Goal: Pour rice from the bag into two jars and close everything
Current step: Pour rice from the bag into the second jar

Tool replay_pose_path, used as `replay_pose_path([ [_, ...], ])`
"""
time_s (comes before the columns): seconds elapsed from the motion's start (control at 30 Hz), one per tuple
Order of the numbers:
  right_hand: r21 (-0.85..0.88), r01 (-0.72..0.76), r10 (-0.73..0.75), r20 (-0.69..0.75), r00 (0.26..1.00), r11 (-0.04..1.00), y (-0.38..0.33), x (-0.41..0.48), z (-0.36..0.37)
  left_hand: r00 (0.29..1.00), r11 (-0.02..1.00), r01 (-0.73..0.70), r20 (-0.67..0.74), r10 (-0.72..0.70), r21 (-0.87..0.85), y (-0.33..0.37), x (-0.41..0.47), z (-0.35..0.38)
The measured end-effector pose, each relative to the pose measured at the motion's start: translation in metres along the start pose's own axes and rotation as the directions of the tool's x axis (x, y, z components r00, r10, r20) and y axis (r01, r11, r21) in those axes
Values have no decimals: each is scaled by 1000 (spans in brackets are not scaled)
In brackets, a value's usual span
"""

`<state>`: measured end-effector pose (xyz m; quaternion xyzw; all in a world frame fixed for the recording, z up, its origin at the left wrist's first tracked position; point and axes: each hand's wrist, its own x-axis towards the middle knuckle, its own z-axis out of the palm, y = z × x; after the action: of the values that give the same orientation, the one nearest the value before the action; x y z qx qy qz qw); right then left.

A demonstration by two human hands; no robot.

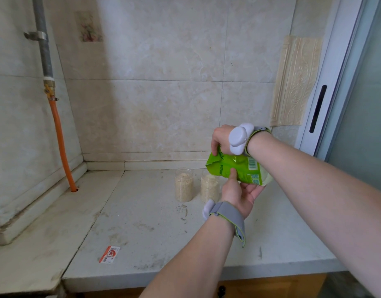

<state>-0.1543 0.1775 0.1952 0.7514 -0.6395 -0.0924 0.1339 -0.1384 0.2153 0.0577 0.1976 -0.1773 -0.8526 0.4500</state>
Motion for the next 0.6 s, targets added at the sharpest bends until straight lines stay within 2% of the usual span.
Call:
replay_pose_path([
  [0.3,31,-48,47,44,998,998,10,-12,5,998,955,16,-60,2,297,-3,-5,-17],
  [0.43,73,-63,57,78,995,995,16,-24,7,995,867,-1,-82,48,499,-2,-6,-28],
  [0.6,59,-107,104,61,993,992,24,-35,12,993,748,-32,-62,97,663,11,-12,-37],
])
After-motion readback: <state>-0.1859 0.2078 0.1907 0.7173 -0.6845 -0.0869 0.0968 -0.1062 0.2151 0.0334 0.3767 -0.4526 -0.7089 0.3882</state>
